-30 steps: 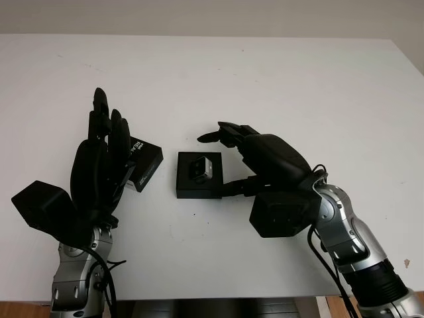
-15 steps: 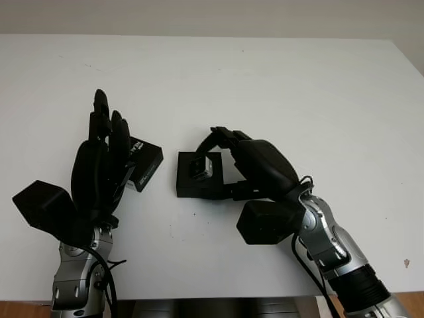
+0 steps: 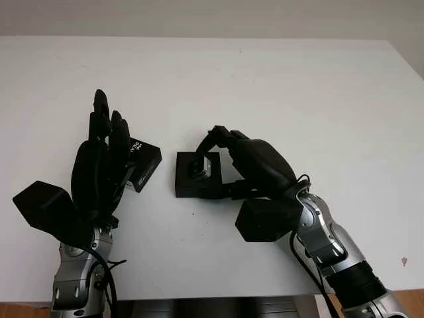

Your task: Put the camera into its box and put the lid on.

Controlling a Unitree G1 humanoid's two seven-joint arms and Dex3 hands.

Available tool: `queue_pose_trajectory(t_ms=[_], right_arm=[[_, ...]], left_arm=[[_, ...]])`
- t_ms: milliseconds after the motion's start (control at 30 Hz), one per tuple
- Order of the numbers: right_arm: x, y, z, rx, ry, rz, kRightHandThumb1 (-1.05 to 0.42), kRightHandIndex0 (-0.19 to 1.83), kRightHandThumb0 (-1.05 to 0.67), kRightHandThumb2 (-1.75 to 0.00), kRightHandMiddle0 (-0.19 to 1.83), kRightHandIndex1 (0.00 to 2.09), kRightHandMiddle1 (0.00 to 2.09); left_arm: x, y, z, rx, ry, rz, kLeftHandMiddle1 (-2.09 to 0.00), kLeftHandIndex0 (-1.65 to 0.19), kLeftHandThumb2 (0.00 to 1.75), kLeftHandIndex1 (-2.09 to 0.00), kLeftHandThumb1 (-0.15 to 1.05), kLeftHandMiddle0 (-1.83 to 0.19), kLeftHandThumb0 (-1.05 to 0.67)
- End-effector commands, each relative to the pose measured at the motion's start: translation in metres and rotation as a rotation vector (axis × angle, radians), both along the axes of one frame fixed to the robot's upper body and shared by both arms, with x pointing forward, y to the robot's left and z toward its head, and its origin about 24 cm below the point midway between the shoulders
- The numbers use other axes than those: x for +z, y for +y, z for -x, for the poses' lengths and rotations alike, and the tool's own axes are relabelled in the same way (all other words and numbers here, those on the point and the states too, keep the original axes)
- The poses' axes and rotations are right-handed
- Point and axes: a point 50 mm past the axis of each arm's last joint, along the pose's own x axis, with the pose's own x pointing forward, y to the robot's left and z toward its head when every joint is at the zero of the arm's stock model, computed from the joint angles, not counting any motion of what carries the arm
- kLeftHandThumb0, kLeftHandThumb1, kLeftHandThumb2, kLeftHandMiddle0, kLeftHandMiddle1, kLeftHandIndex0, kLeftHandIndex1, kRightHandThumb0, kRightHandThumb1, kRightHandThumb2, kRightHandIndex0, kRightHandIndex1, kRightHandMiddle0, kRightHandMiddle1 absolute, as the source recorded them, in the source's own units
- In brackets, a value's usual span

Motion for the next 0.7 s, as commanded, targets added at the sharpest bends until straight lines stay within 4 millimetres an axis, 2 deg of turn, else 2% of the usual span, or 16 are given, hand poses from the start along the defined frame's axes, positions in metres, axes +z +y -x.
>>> queue_pose_trajectory(t_ms=[0, 100, 267, 333, 433, 567, 667], right_arm=[[0.009, -0.006, -0.005, -0.026, 0.014, -0.014, -1.0, 0.04, -0.69, -0.06, -0.1, 0.45, 1.31], [0.015, -0.01, -0.006, -0.025, 0.064, -0.023, -1.01, 0.04, -0.71, -0.06, -0.08, 0.44, 1.26], [0.028, -0.018, -0.009, 0.009, 0.134, -0.031, -1.01, 0.03, -0.76, -0.05, -0.06, 0.38, 0.99], [0.036, -0.02, -0.009, 0.022, 0.131, -0.034, -0.99, 0.03, -0.77, -0.05, -0.05, 0.37, 0.94], [0.046, -0.022, -0.007, 0.021, 0.082, -0.061, -0.98, 0.04, -0.8, -0.04, -0.04, 0.36, 0.92], [0.057, -0.02, 0.002, 0.014, -0.024, -0.076, -0.99, 0.07, -0.83, -0.06, 0.07, 0.32, 0.74], [0.063, -0.016, 0.008, 0.011, -0.141, -0.059, -1.0, 0.12, -0.83, -0.06, 0.13, 0.33, 0.76]], left_arm=[[0.003, 0.0, -0.001, -0.005, -0.02, -0.003, 0.0, 0.19, 0.54, 0.0, 1.05, 0.19, -0.68], [0.003, 0.0, -0.001, -0.002, -0.02, -0.002, 0.0, 0.19, 0.53, 0.0, 1.05, 0.19, -0.68], [0.004, 0.0, -0.001, 0.001, -0.019, -0.01, 0.0, 0.19, 0.53, 0.0, 1.05, 0.19, -0.68], [0.004, 0.001, -0.001, 0.001, -0.02, -0.01, 0.0, 0.19, 0.54, 0.0, 1.05, 0.19, -0.68], [0.004, 0.0, -0.001, 0.0, -0.023, -0.003, 0.0, 0.19, 0.53, 0.0, 1.05, 0.19, -0.68], [0.005, 0.0, -0.002, -0.005, -0.022, -0.003, 0.0, 0.19, 0.53, 0.0, 1.05, 0.19, -0.68], [0.005, -0.001, -0.002, -0.006, -0.024, 0.0, 0.0, 0.19, 0.53, 0.0, 1.05, 0.19, -0.68]])
